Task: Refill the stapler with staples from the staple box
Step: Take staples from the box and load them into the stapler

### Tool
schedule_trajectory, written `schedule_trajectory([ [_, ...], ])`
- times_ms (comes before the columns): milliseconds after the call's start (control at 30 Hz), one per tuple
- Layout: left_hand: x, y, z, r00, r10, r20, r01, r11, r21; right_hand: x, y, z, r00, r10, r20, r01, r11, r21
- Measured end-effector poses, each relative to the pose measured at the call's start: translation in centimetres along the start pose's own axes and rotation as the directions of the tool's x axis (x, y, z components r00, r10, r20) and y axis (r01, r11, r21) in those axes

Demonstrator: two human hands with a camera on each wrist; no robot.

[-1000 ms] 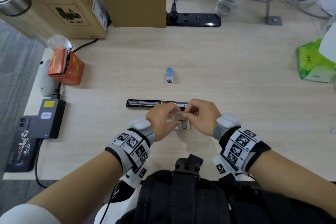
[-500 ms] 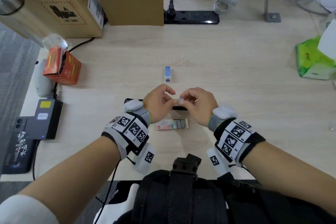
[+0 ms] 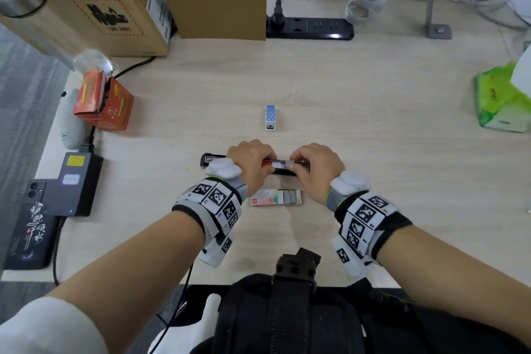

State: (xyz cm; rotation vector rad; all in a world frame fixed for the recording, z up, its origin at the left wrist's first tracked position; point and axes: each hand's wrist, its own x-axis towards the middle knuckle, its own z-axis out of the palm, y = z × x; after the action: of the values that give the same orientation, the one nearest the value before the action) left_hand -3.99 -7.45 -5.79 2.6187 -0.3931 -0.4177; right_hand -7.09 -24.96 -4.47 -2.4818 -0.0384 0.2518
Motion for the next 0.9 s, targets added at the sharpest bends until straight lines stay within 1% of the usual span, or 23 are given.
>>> schedule_trajectory([
  [233, 0.0, -0.1, 0.4, 1.0, -0.008, -0.029, 0.007, 0.999, -0.033, 0.0, 0.0, 0.1, 1.0, 0.002, -0.004, -0.002, 1.0, -0.001],
  [433, -0.3, 0.2, 0.2, 0.999, -0.018, -0.031, 0.016, 0.998, -0.065, 0.3, 0.1, 0.5, 0.998, 0.04, 0.048, -0.04, 0.999, -0.002],
  [533, -0.4, 0.2, 0.2, 0.999, -0.023, -0.026, 0.021, 0.997, -0.078, 0.1, 0.0, 0.7, 0.997, 0.034, 0.066, -0.034, 0.999, 0.002],
  [667, -0.4, 0.1, 0.1, 0.999, -0.023, -0.028, 0.02, 0.996, -0.091, -0.4, 0.4, 0.7, 1.0, -0.011, -0.029, 0.012, 1.0, 0.022],
  [833, -0.4, 0.1, 0.1, 0.999, -0.012, -0.033, 0.009, 0.996, -0.093, -0.7, 0.6, 1.0, 0.998, -0.054, -0.031, 0.055, 0.998, 0.013],
  [900, -0.5, 0.3, 0.0, 1.0, 0.001, -0.029, -0.004, 0.997, -0.072, -0.7, 0.5, 0.9, 0.995, -0.06, -0.073, 0.061, 0.998, 0.007],
])
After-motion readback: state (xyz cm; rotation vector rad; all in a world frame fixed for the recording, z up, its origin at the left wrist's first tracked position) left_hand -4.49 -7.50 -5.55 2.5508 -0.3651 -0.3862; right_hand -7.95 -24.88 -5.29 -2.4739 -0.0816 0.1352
